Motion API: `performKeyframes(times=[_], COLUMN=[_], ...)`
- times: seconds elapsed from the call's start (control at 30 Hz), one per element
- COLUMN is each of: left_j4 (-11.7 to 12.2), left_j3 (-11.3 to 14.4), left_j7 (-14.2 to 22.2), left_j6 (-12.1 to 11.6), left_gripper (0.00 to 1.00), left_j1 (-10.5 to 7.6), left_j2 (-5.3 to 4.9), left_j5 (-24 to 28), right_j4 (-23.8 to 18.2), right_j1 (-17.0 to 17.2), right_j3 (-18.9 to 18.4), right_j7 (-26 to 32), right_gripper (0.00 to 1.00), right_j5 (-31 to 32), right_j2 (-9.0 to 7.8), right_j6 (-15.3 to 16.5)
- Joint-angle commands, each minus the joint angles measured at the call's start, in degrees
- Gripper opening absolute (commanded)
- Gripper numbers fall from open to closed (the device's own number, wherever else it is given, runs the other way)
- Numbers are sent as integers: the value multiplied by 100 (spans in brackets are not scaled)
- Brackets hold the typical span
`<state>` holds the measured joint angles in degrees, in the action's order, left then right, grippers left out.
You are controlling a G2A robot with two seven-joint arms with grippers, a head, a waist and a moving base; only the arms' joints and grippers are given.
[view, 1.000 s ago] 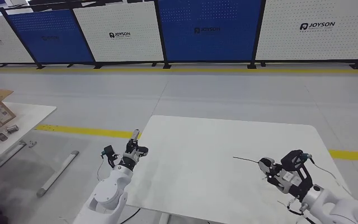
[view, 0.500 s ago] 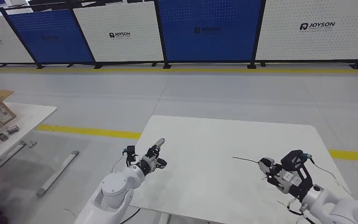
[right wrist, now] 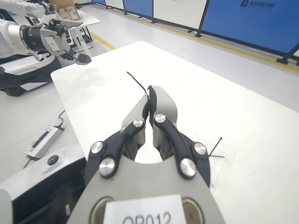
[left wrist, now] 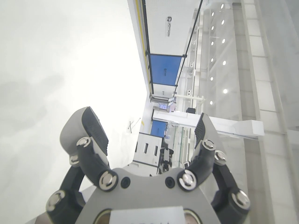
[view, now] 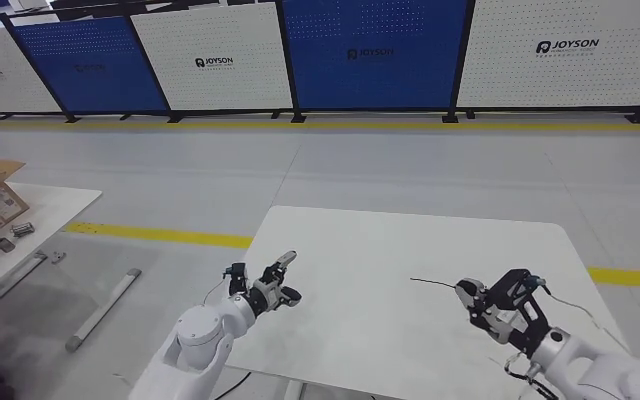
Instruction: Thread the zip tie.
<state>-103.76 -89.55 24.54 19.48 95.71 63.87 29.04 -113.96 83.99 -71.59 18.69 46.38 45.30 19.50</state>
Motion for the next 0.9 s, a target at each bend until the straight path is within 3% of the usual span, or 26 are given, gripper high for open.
performKeyframes(times=[0.0, 0.2, 0.27, 0.7, 0.87], left_j4=[162, 660, 782, 782, 782], left_j3=[-5, 403, 549, 549, 549], left_j7=[469, 1453, 1418, 1418, 1418], left_j6=[0, 0, 0, 0, 0], left_gripper=[100, 100, 100, 100, 100], left_j1=[-86, -342, -477, -477, -477], left_j2=[-88, -403, -509, -509, -509], left_j5=[157, 810, 1062, 1062, 1062], right_j4=[-58, -270, -242, -258, -528], right_j1=[-81, -417, -502, -508, -776], right_j3=[170, 892, 994, 993, 1296], right_j7=[-205, -331, -288, -301, -165], right_gripper=[0, 0, 0, 0, 0], right_j5=[450, 1333, 1299, 1350, 2284], right_j2=[15, -17, -14, -11, 8], right_j6=[-2, -2, -2, -2, -2])
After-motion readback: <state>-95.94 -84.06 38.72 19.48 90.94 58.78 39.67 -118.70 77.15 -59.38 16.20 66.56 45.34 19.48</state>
